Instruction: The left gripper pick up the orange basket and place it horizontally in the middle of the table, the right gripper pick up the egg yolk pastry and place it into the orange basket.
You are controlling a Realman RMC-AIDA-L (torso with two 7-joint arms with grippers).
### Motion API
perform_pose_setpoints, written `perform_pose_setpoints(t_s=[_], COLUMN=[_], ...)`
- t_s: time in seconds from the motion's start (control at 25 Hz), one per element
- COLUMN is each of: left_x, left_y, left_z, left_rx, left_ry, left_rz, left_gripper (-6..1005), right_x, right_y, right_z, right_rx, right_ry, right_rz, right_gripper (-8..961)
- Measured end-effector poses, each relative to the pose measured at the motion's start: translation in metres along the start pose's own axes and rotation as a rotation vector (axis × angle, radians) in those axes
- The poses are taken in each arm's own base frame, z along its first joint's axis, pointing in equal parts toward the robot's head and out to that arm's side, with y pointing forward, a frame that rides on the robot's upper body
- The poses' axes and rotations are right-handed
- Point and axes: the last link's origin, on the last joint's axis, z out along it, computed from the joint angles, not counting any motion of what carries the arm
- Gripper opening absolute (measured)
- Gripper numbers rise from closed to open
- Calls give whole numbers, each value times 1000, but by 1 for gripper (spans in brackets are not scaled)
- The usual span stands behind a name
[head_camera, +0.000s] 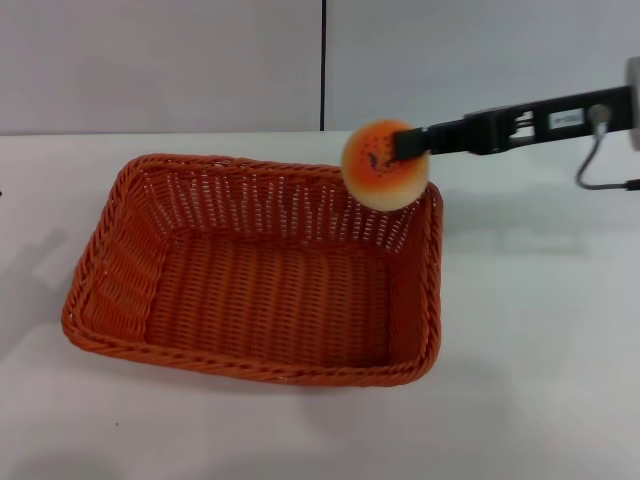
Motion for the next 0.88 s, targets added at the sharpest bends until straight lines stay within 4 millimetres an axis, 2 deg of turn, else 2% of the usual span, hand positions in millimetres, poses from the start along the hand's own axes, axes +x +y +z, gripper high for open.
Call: perform_pose_setpoints(t_s=[0.08,0.4,0.64,0.84,0.88], left_x=[-2,-5,-13,-8,-8], left_y=[0,2,7,12,13], left_z=[0,-1,1,6,6], left_rx=[2,1,-10,-61,-63], left_ry=[2,11,28,52,55], left_rz=[-3,-7,39,50,53], left_gripper=[663,662,662,662,662], right_x=[5,15,15,22,38], right_y=[-1,-12,-4,10,16], right_z=[14,19,12,-17,-32], right_rx=[-7,56,9,-47,-65], right_ry=[-18,-66,-135,-313,-396], right_rz=[-51,-158,-233,-341,-420], right_gripper=[31,49,234,441,483])
